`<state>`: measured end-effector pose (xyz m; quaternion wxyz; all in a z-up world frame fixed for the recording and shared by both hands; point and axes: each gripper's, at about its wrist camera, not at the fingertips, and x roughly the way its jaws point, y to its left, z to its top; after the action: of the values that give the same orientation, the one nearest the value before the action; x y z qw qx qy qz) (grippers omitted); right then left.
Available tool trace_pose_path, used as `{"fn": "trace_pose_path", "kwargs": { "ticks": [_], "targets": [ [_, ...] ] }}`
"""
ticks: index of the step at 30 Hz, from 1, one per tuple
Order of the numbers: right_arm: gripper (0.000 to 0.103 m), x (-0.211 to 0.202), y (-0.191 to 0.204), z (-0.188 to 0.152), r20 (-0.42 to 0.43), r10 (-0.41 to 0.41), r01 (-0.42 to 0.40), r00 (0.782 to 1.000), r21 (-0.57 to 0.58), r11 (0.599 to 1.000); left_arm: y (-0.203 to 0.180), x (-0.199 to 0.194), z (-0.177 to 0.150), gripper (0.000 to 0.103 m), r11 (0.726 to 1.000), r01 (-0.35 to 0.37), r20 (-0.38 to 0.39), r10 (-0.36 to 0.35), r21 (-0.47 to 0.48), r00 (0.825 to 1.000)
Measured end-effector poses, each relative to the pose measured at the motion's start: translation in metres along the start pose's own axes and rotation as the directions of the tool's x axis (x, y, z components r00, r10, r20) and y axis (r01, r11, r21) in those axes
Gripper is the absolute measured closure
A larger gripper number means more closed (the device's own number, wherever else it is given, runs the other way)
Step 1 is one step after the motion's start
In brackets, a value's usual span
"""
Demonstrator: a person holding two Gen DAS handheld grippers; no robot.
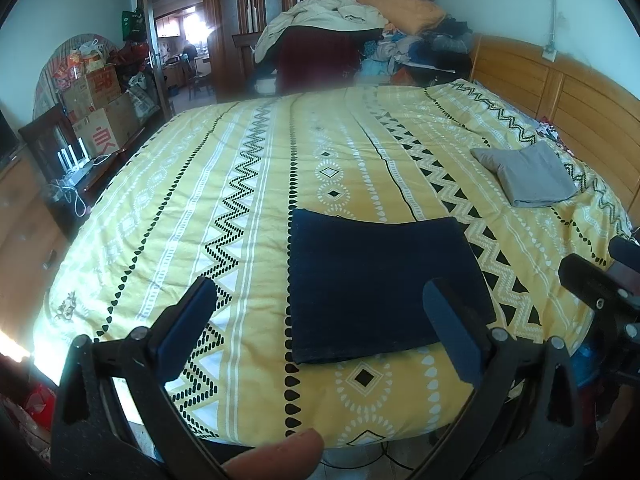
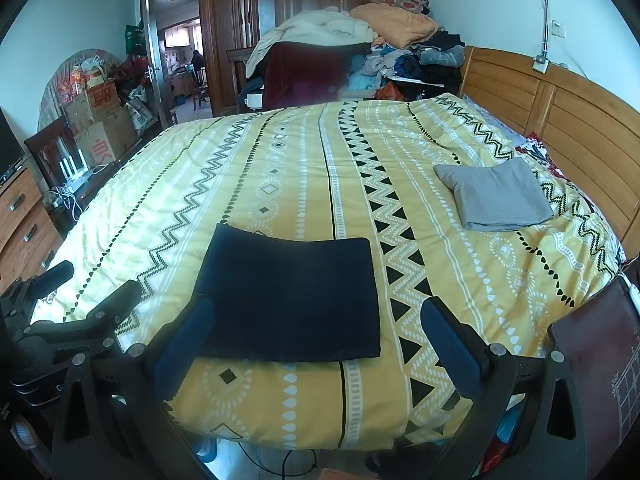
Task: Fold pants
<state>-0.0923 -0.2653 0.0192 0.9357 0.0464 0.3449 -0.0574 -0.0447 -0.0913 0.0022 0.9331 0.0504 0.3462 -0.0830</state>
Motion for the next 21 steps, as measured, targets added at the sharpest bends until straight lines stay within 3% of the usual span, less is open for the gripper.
{"fn": "trace_pose_path", "kwargs": {
  "ticks": [21],
  "targets": [
    [0.000,0.011,0.005,-0.003,-0.024,0.030,-0.030,0.999,-0.003,1.000,0.001,0.006,-0.002,0.000,1.000,-0.017,-0.013,0.017,-0.003,1.000]
  ]
}}
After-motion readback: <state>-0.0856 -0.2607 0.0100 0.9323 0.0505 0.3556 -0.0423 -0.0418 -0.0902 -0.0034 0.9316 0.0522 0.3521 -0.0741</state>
